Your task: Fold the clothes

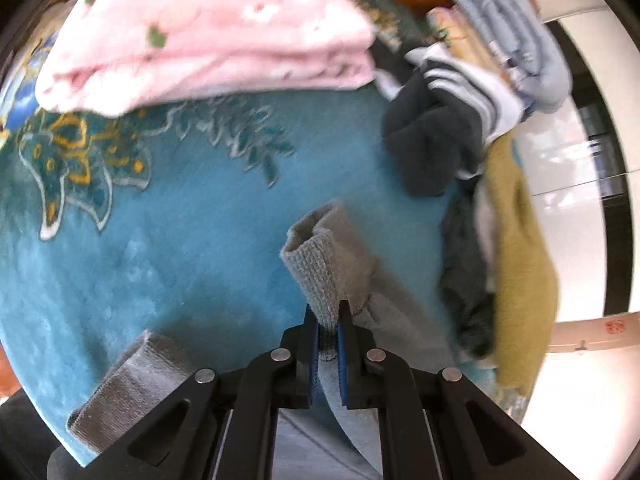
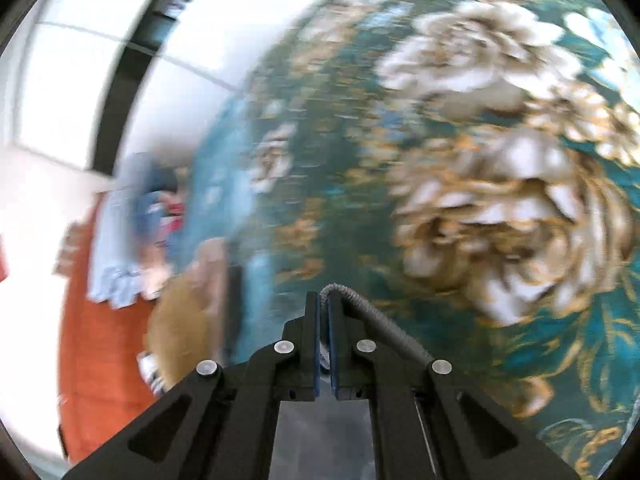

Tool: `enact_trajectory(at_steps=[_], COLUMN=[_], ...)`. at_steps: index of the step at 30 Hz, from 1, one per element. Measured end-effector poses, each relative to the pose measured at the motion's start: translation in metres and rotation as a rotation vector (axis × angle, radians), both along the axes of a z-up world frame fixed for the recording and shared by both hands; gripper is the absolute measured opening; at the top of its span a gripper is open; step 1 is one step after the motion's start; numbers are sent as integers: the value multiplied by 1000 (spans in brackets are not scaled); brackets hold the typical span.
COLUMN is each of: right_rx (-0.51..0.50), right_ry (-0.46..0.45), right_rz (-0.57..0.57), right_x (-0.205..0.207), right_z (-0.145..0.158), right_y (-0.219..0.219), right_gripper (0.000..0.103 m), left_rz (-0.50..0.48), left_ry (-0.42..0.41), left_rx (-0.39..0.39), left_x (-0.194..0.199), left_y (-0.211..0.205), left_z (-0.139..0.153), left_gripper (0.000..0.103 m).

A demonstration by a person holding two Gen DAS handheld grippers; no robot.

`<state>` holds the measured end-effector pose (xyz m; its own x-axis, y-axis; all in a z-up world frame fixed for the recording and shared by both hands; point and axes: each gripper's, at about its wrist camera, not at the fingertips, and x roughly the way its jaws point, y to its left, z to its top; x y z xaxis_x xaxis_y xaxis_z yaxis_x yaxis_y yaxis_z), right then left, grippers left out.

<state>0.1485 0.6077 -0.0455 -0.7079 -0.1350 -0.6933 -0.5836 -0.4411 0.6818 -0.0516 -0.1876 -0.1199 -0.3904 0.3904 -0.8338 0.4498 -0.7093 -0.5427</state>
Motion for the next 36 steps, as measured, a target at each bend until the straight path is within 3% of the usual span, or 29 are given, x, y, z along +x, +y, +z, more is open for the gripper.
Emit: enact_trajectory(at_steps=[6,9,11,13,19,25,34,36], right_rx=[-37,-19,12,28,71,62,102,120], right_ry=[-51,-77,-103,-87,-112,-162,-204,-222], right_rz=[-58,-72,-93,-105,-61,-84,-73,-70], right_x=[11,15,17,23,45,70,108,123], right_z=[-22,-18,-14,-5,17,15,41,46], right_y=[3,1,2,1,-20,-39,-68,-70], right_gripper=[6,12,44,51,54,54,54,62], left_rz=[1,-32,-60,-87,-109,-75,-137,-120], left_ry=[-54,-44,-8,33,73,43,-42,-44], left_rx=[49,57,74,88,-23,-57,28,51], left_x=[9,8,13,18,54,100,134,140], left_y=[-14,-16,-17,-17,-37,-71,-69,-73], left_z=[-14,-6,5,18,37,22,-14,-18], left_gripper=[12,28,43,50,54,54,54,54])
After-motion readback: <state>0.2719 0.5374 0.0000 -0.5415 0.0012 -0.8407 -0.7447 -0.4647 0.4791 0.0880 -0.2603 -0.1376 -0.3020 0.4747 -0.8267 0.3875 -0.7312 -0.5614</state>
